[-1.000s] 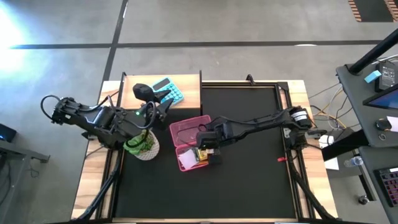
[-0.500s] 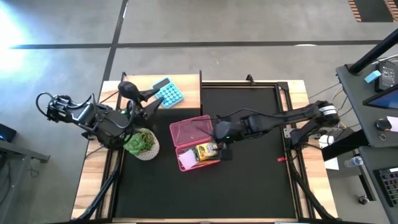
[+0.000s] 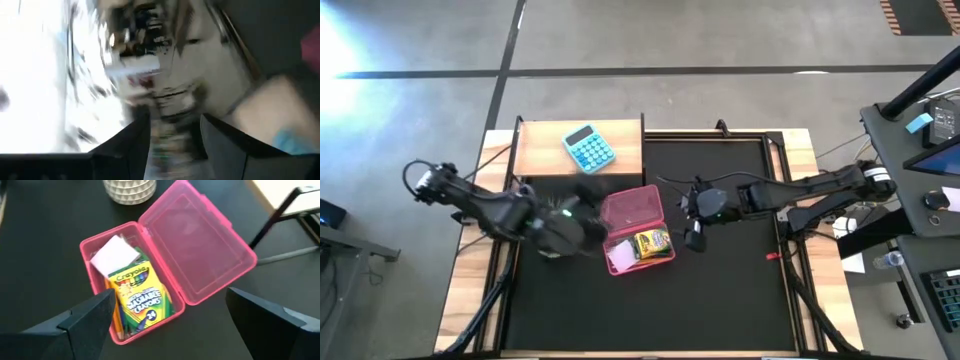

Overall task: Pack school essentials
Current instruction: Close the pink box

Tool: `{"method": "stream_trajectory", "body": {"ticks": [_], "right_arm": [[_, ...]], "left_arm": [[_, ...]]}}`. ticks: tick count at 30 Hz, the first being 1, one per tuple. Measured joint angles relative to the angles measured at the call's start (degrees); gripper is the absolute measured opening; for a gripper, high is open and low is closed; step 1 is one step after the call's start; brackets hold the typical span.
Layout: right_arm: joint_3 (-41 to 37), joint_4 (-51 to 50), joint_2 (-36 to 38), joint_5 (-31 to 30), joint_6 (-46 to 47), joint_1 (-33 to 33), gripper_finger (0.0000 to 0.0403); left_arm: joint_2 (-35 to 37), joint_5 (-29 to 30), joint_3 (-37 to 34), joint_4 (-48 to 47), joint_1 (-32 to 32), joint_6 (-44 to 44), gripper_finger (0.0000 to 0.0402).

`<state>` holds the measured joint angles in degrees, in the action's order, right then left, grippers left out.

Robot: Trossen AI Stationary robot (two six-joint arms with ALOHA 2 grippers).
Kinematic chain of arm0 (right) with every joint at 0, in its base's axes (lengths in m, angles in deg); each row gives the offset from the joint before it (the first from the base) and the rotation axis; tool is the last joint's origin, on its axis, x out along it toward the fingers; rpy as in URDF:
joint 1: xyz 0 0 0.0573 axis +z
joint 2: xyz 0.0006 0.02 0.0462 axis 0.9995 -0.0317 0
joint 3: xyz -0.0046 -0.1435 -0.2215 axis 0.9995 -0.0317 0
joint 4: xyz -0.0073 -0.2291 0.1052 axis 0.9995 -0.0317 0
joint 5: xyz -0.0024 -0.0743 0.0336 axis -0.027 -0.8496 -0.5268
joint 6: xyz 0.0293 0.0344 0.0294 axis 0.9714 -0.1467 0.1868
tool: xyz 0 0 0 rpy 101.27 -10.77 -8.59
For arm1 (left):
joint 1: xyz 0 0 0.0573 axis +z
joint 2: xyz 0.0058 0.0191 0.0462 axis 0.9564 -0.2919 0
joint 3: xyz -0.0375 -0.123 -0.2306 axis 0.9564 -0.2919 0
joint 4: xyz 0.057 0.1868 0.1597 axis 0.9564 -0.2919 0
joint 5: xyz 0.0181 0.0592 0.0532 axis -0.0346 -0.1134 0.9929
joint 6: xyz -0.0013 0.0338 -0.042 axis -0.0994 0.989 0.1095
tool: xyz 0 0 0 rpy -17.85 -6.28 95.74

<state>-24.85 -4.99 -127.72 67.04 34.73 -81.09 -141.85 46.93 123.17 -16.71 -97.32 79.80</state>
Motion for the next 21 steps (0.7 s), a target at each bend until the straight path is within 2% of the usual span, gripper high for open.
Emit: {"method": "stream_trajectory", "body": {"ticks": [2,6,8,9,11,14,21], "right_arm": [[-0.3,0.3,0.4,-0.4,0.3,0.0,0.0368],[-1.0,1.1,0.5,-0.4,1.7,-0.9,0.0368],[-1.2,1.2,0.4,-0.4,2.1,-1.3,0.0368],[-1.3,1.3,0.4,-0.5,2.1,-1.4,0.0368],[-1.3,1.5,0.5,-0.4,2.1,-1.3,0.0368],[-1.3,1.5,0.5,-0.3,2.1,-1.3,0.0368],[-2.3,3.5,0.3,-1.9,1.3,-1.5,0.0368]], "left_arm": [[-2.4,-4.0,0.0,0.5,0.4,11.8,0.0157],[-5.4,-23.2,0.0,1.3,1.5,18.5,0.0157],[-5.8,-29.0,-0.1,3.8,2.1,19.7,0.0157],[-5.7,-30.3,-0.1,4.1,2.4,17.6,0.0157],[-4.9,-29.8,-0.1,3.5,2.7,6.3,0.0157],[-4.1,-21.3,0.0,0.5,2.7,-20.0,0.0157],[-1.3,-20.5,-0.1,-19.1,3.3,-63.9,0.0157]]}}
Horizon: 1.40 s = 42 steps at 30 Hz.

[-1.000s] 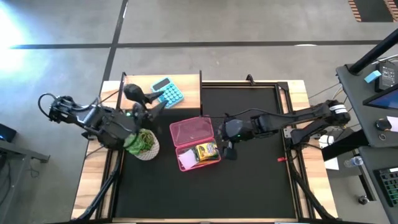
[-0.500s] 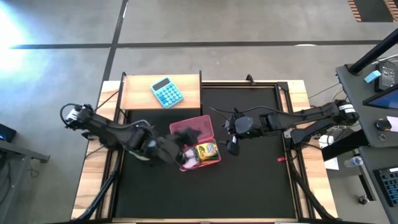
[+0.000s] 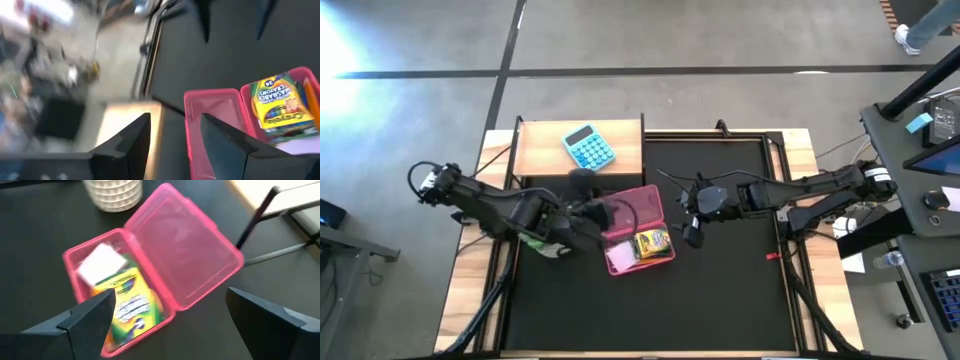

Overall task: Pack school essentials
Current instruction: Close the pink box

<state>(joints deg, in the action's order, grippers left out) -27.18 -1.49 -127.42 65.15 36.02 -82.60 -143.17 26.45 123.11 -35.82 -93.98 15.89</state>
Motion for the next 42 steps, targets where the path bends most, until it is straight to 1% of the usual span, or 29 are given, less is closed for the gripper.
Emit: {"method": "stream_trajectory", "body": {"ticks": [3,6,10,14,16,18,22,24,29,33,36,39,42], "right_arm": [[-0.1,0.4,0.0,-6.4,-2.2,0.0,0.0368],[-0.1,0.4,0.0,-12.8,-2.7,0.0,0.0368],[-0.1,0.4,0.1,-17.0,-1.6,-0.2,0.0368],[-0.1,0.6,-0.1,-17.0,-1.4,-1.4,0.0368],[-0.2,1.0,-0.1,-14.6,-1.8,-2.7,0.0369],[-1.0,3.4,-0.1,-10.3,-2.2,-4.3,0.0369],[-5.4,13.8,-0.2,0.0,-3.8,-7.4,0.0369],[-7.5,18.9,-0.7,3.7,-4.0,-8.9,0.0369],[-12.3,26.8,-2.9,8.8,-2.2,-13.4,0.0369],[-14.3,29.7,-6.2,14.6,0.2,-17.4,0.0369],[-14.3,30.2,-8.9,16.3,0.2,-19.3,0.0369],[-13.6,30.4,-11.0,16.7,2.4,-20.3,0.0369],[-13.1,30.0,-12.2,16.7,5.4,-20.3,0.0369]], "left_arm": [[2.5,1.0,0.0,-6.3,0.0,-15.3,0.0157],[6.1,2.3,-0.2,-8.7,0.0,-24.5,0.0157],[10.4,2.5,-2.5,-7.3,0.0,-29.9,0.0157],[13.0,2.4,-8.8,0.6,0.0,-30.3,0.0157],[13.9,2.3,-12.9,6.8,0.0,-30.3,0.0157],[14.7,2.3,-16.7,13.0,0.0,-30.1,0.0157],[16.1,2.3,-22.6,23.4,0.0,-27.5,0.0157],[17.0,2.3,-24.3,26.8,0.0,-26.8,0.0157],[18.7,2.5,-26.6,34.0,0.0,-22.7,0.0157],[19.0,3.0,-27.3,39.1,0.1,-18.2,0.0157],[18.7,3.0,-27.7,43.4,0.1,-14.8,0.0157],[18.1,0.6,-28.1,45.7,0.1,-11.0,0.0157],[17.8,-0.4,-28.2,45.9,0.1,-10.6,0.0157]]}}
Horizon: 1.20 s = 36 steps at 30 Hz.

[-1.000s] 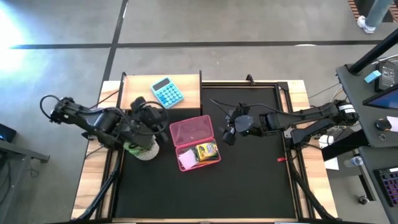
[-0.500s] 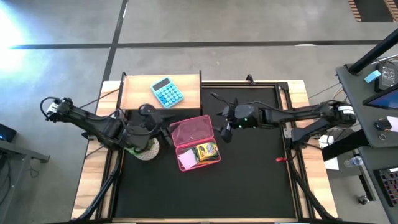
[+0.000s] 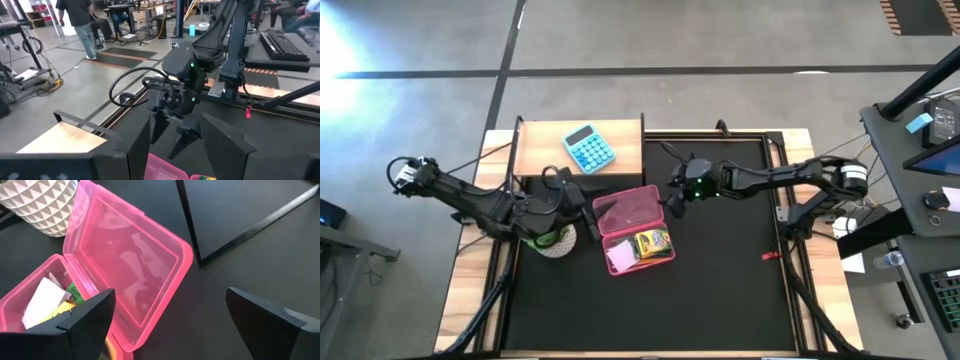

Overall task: Pack school essentials
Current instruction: Close the pink box

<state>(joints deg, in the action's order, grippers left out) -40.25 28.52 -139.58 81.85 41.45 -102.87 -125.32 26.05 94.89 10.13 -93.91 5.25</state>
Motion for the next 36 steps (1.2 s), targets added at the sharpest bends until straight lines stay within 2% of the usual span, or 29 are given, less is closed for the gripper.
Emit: {"method": "stream_trajectory", "body": {"ticks": [6,10,14,18,21,27,36], "right_arm": [[0.3,-0.7,0.3,0.0,0.8,0.2,0.0369],[0.4,-0.5,0.6,0.0,0.8,0.2,0.0369],[0.4,1.1,0.3,-1.1,0.3,0.2,0.0369],[0.4,1.0,0.2,-5.5,8.9,0.2,0.0369],[0.4,1.1,0.2,-6.1,16.9,-0.3,0.0369],[0.4,1.0,0.2,-6.0,22.5,-0.6,0.0369],[0.4,2.8,0.2,-5.9,29.5,-0.6,0.0369]], "left_arm": [[0.0,-0.1,-0.1,1.0,0.0,-0.2,0.0157],[-0.3,-0.2,-0.2,6.7,0.1,0.0,0.0157],[-1.1,-0.2,-0.4,10.9,0.7,6.2,0.0157],[-1.6,-0.2,-0.4,11.6,1.0,9.7,0.0157],[-2.0,1.8,-0.4,11.6,1.3,10.2,0.0157],[-1.2,7.4,-0.6,11.5,1.4,11.8,0.0157],[1.8,7.4,-0.9,7.9,1.4,12.4,0.0157]]}}
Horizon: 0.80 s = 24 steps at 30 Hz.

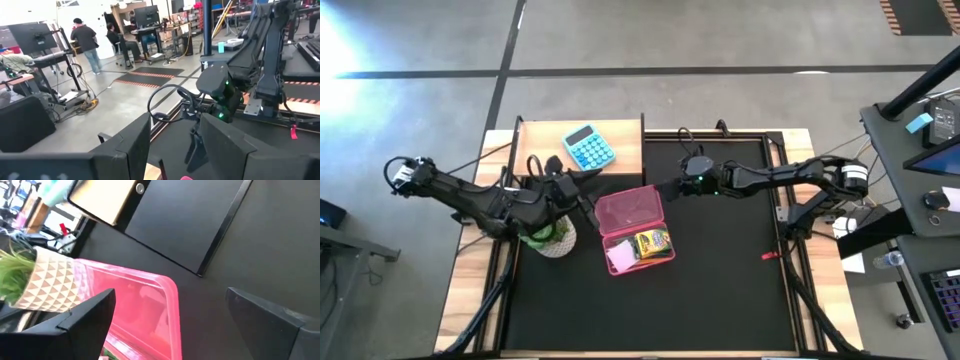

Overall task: Pack school essentials
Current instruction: Close the pink box

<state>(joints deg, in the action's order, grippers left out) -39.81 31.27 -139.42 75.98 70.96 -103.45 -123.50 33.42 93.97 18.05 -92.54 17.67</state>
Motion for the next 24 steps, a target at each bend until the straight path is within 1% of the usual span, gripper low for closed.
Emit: {"method": "stream_trajectory", "body": {"ticks": [3,5,9,12,15,22,24], "right_arm": [[0.0,-0.4,0.0,-0.1,3.2,0.0,0.0369],[0.0,-0.9,0.0,-0.2,3.6,0.0,0.0368],[0.0,-1.0,0.0,-0.1,2.4,0.1,0.0368],[0.0,-1.3,-0.7,0.5,-0.2,0.1,0.0368],[0.0,-0.1,-2.8,3.5,-2.5,0.0,0.0368],[0.0,8.9,-10.5,12.3,-6.5,-0.6,0.0368],[0.0,10.9,-12.0,13.7,-8.1,-1.0,0.0368]], "left_arm": [[0.1,0.0,0.0,0.0,0.0,0.0,0.0157],[0.1,-0.1,0.0,0.0,0.0,0.0,0.0157],[0.1,-0.2,0.0,0.0,0.0,-0.1,0.0157],[0.1,-0.2,0.0,0.0,0.0,-0.5,0.0157],[0.1,-0.2,0.0,0.1,0.0,-0.6,0.0157],[0.1,-0.2,0.0,0.1,0.0,-0.8,0.0157],[0.1,-0.2,0.0,0.1,0.0,-1.6,0.0157]]}}
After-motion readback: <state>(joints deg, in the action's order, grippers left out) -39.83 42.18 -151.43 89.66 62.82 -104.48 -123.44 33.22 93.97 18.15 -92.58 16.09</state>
